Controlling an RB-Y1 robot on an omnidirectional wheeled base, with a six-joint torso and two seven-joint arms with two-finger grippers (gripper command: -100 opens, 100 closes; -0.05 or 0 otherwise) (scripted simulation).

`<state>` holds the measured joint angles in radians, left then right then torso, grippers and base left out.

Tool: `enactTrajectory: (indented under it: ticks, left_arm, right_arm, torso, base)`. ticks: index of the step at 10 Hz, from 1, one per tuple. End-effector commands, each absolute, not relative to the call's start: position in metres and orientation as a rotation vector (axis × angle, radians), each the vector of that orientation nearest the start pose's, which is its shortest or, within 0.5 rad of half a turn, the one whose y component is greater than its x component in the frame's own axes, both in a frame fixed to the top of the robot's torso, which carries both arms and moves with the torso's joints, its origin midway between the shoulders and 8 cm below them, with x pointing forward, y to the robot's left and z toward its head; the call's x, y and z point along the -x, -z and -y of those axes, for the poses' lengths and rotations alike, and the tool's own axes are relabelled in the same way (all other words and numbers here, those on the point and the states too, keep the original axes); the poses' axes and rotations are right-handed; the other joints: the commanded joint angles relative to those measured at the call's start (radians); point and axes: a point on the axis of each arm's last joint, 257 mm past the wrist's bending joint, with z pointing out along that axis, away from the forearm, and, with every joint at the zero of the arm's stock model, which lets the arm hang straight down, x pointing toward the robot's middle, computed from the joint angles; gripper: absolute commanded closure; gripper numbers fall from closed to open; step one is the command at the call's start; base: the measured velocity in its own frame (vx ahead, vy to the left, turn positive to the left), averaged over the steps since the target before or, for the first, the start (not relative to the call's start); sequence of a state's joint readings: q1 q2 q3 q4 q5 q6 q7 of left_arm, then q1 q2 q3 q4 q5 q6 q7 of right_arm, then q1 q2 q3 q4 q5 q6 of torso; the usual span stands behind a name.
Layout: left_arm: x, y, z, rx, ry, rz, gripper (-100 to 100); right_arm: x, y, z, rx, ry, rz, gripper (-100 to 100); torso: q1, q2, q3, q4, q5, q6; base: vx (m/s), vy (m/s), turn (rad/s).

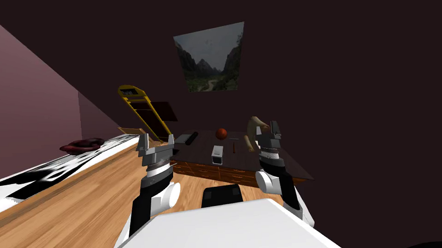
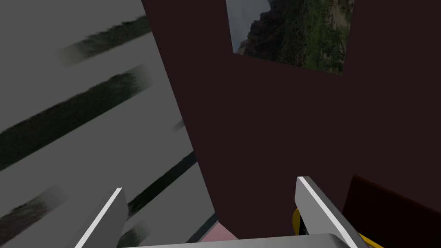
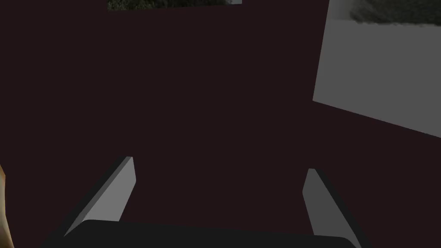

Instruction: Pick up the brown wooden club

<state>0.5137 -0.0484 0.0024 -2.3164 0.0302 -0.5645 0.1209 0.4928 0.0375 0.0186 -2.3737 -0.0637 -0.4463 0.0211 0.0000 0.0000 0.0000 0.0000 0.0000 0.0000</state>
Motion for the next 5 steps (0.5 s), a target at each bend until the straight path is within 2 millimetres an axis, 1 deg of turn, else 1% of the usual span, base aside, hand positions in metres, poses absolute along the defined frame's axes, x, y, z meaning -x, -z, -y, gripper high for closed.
enactTrajectory:
  ticks: [1,3,5]
  left_arm:
    - [-0.322,-0.048,-0.287,0.674,1.442,-0.456,0]
    - [-0.322,-0.048,-0.287,0.674,1.442,-0.456,0]
    - [-0.322,-0.048,-0.287,0.674,1.442,-0.456,0]
  right_arm:
    - [-0.338,-0.050,0.272,-0.655,-1.351,-0.575,-100]
    - [-0.345,-0.035,0.260,-0.630,-1.340,-0.659,-100]
    - [-0.353,-0.012,0.246,-0.601,-1.316,-0.768,-100]
  torso:
    - [0.000,0.000,0.000,0.000,0.000,0.000]
    - [0.002,0.003,0.002,0.001,0.001,0.000]
    - [0.002,0.006,0.004,0.001,0.000,0.000]
  base:
    - [-0.035,0.028,0.133]
    - [-0.073,0.045,0.159]
    - [-0.098,0.044,0.167]
